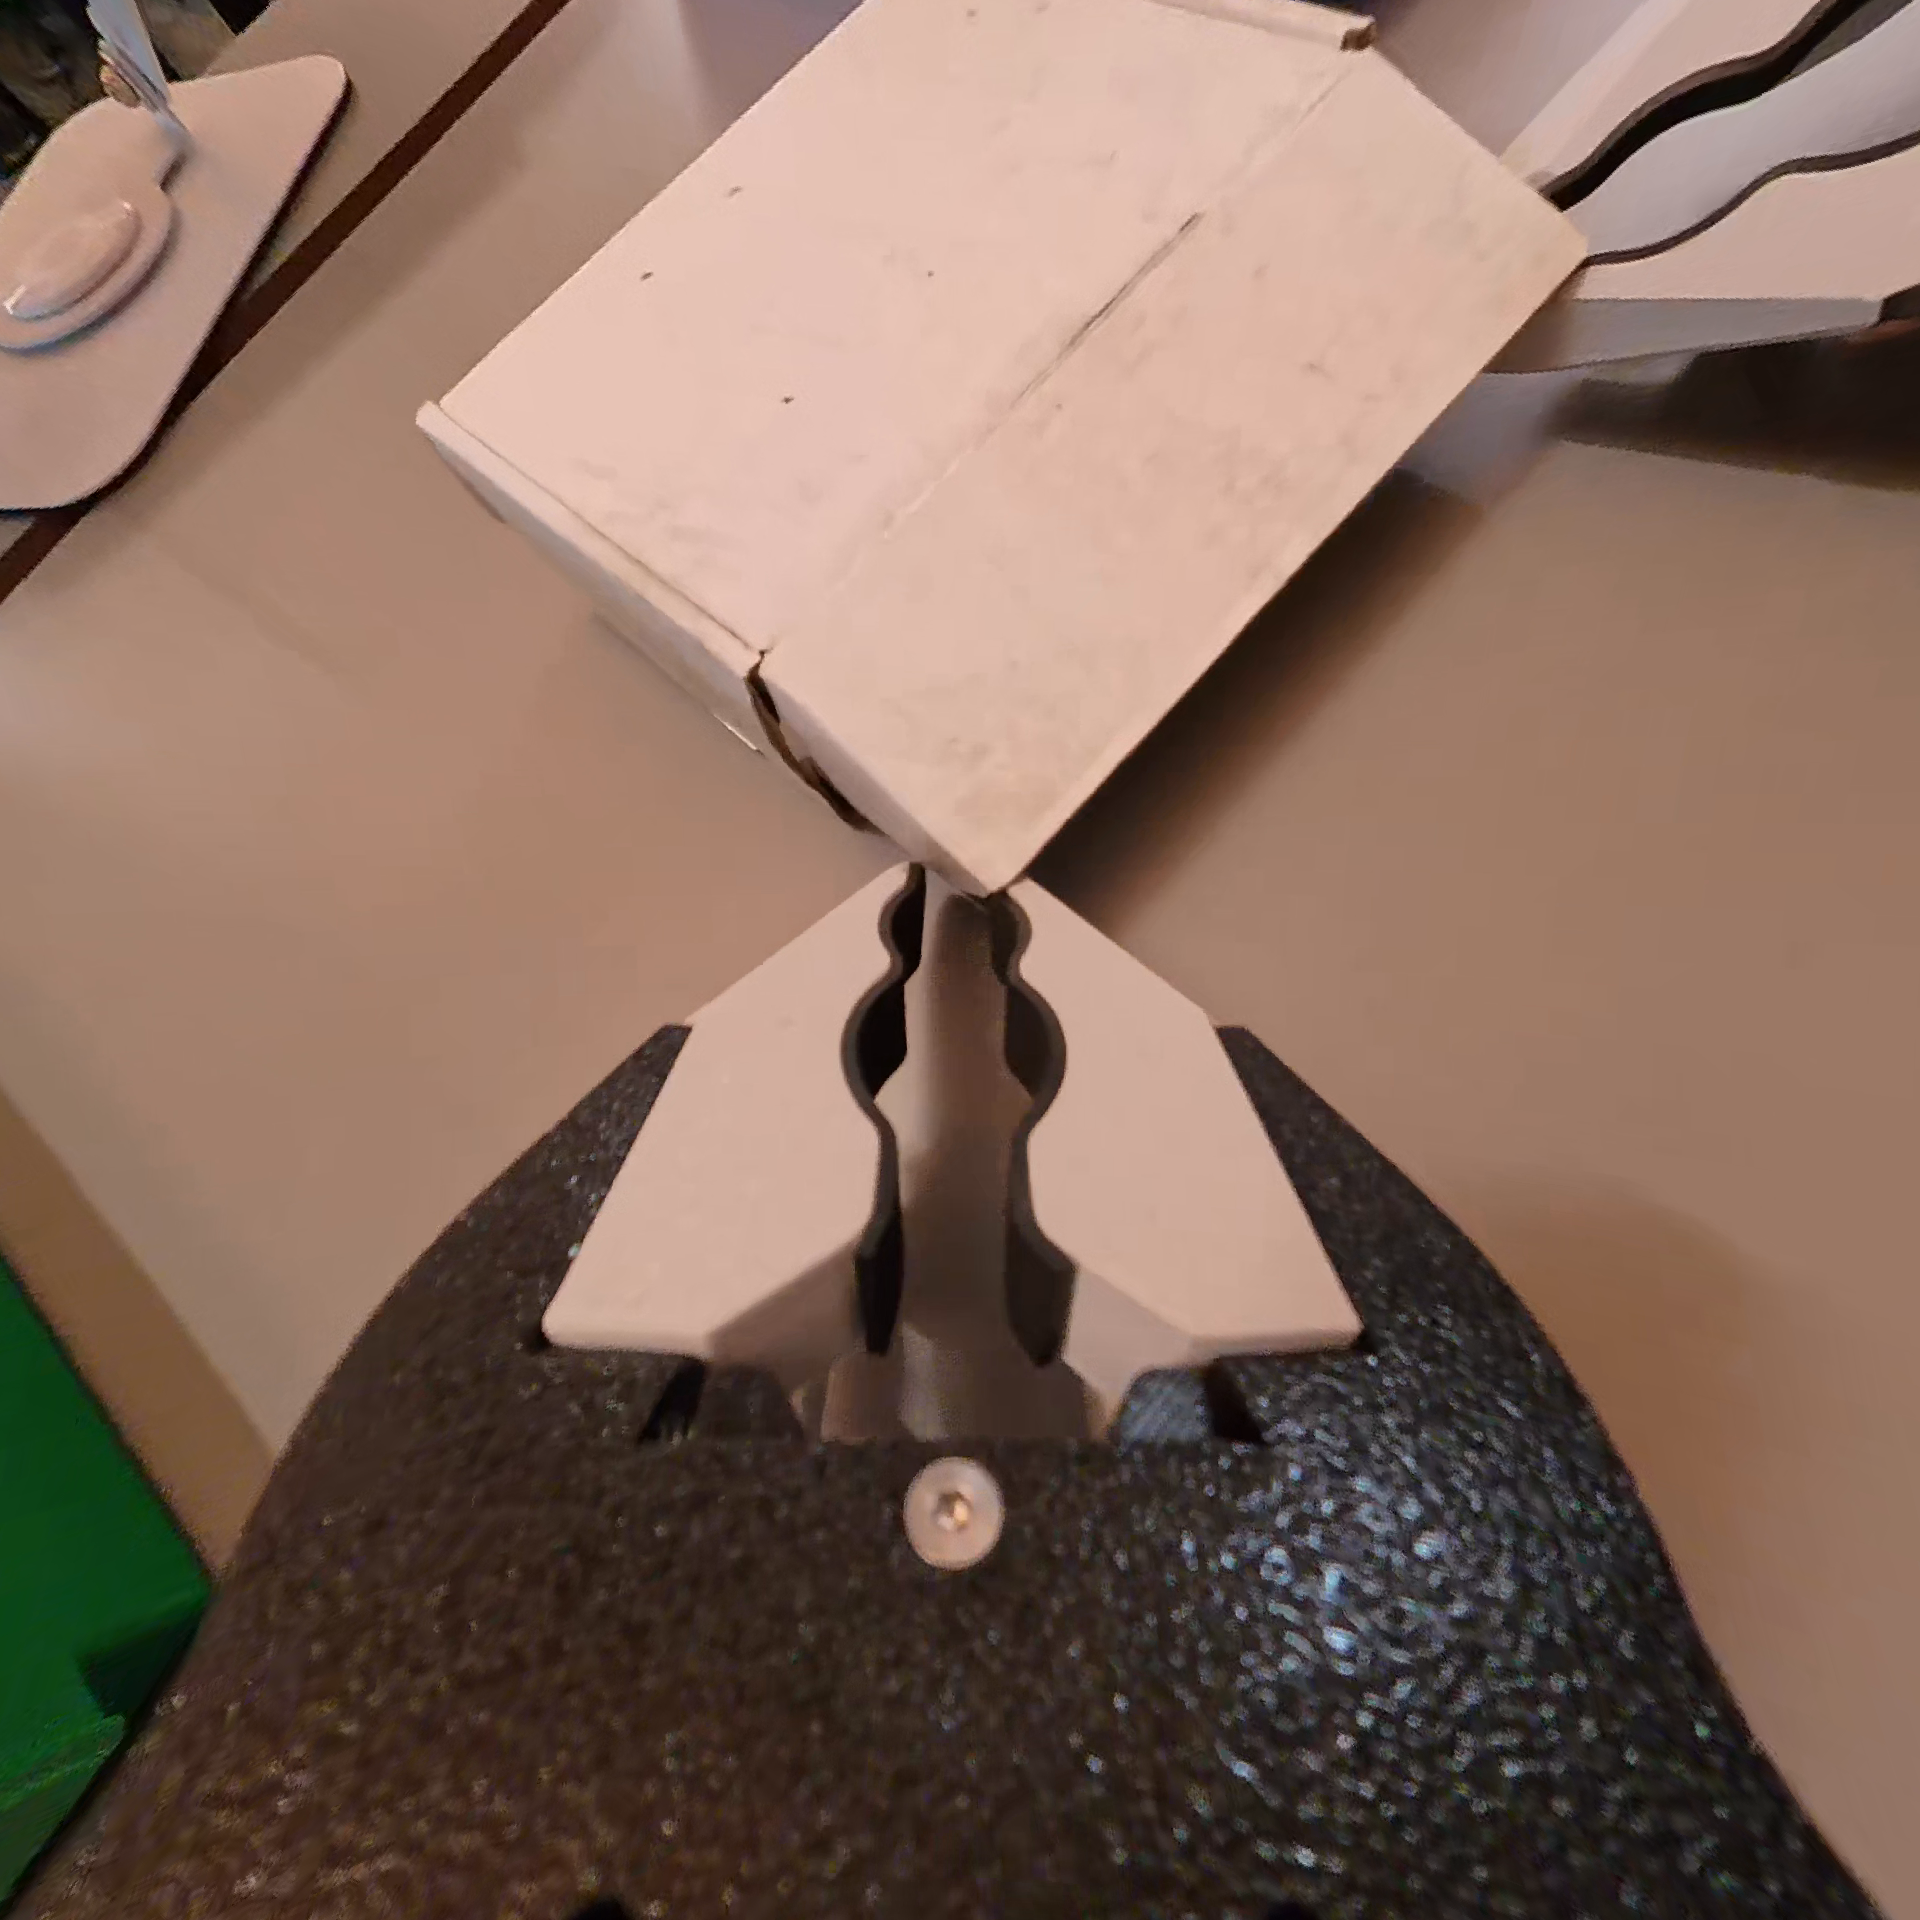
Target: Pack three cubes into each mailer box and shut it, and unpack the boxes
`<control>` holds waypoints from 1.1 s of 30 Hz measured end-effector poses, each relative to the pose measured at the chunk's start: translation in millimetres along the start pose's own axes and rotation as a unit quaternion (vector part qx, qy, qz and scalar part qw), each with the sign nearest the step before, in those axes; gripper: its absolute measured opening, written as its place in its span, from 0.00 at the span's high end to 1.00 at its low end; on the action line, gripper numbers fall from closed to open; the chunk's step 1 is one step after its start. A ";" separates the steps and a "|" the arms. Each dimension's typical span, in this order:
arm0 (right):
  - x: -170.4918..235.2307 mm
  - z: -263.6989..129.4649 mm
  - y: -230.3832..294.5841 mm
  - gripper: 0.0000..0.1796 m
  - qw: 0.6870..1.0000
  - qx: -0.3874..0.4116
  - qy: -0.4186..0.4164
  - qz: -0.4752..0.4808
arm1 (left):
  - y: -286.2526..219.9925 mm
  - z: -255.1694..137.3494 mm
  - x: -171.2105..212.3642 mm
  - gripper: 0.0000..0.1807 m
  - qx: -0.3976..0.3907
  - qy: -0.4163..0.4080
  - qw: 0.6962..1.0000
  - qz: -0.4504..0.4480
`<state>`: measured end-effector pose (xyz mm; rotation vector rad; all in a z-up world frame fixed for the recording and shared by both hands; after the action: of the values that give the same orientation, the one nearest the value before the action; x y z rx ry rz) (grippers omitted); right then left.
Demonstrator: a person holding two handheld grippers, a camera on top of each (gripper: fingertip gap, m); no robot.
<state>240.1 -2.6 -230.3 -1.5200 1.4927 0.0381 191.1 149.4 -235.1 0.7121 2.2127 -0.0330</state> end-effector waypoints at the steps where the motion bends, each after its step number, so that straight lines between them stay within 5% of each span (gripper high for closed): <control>1: 0.8 0.4 0.7 0.95 1.000 -0.003 0.003 -0.001 | -0.2 0.6 0.3 0.93 0.005 0.001 1.000 -0.002; 9: -11.3 -22.2 0.6 0.83 0.997 -0.055 -0.027 0.054 | -4.4 -20.0 -10.3 0.69 0.132 -0.066 0.988 -0.038; 17: -19.9 -27.2 -36.6 0.64 0.962 -0.128 -0.054 0.236 | 22.8 -22.4 -27.6 0.59 0.132 -0.111 0.985 -0.031; 26: -14.0 4.6 -42.2 0.65 0.948 -0.194 -0.038 0.248 | 31.6 3.5 -32.6 0.58 0.185 -0.094 0.978 -0.004; 33: -14.8 15.6 -37.5 0.74 0.946 -0.222 -0.055 0.229 | 31.6 10.6 -31.3 0.72 0.195 -0.093 0.976 0.008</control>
<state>274.6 10.0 -207.5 -1.4433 1.7943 0.7680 230.6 158.3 -214.1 0.8990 2.0384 -0.5187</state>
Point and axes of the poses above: each gripper's, where its closed fingertips meet, z out along the fingers, x out of its underside, y = z × x across the jaws, the point moved 2 cm from there along -z, back along the fingers, and after that the axes turned 5 degrees about y, right-handed, at the moved point
